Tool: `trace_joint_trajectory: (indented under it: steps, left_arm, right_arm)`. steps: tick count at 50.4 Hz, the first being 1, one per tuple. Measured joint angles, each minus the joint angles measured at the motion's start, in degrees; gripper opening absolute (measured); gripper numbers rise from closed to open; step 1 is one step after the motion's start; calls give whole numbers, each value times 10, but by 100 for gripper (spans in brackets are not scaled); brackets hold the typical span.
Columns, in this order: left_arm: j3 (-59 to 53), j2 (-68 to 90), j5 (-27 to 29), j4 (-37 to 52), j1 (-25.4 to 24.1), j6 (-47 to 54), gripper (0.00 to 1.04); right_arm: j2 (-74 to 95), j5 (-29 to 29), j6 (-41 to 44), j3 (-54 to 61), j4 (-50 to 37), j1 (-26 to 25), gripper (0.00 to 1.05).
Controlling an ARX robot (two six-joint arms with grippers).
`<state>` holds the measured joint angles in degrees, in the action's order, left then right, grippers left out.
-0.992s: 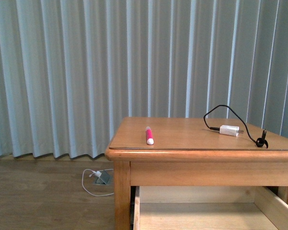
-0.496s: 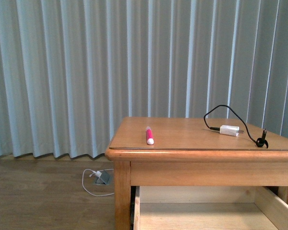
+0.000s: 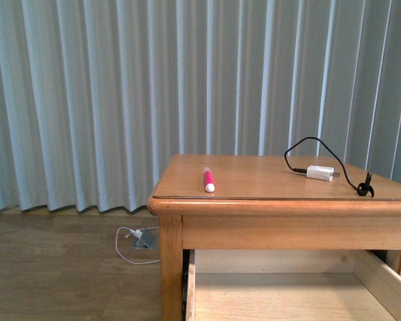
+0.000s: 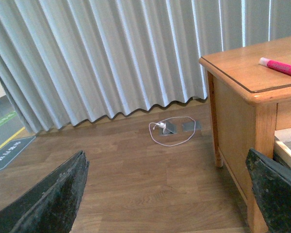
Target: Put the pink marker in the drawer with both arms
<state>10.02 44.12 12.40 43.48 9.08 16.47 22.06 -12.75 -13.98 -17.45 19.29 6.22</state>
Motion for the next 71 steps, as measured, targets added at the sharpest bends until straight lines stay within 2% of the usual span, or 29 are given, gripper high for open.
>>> trace_joint_trajectory:
  steps: [11,18,37,43,49,71]
  left_arm:
    - [106,189,-10,27,11,-17,99]
    - [216,322,-9,24,38,-39,99]
    - [507,575,-23,-45,112,-94,99]
    - [631,661,-47,-95,134,-107,99]
    - [728,731,-42,-147,145,-125,99]
    - [900,853,-25,-226,149,-141,99]
  right_arm:
    - [0,0,0,0,0,0,96]
    - [0,0,0,0,0,0,96]
    - [0,0,0,0,0,0,96]
    - [0,0,0,0,0,0,96]
    - [0,0,0,0,0,0,96]
    - [0,0,0,0,0,0,96]
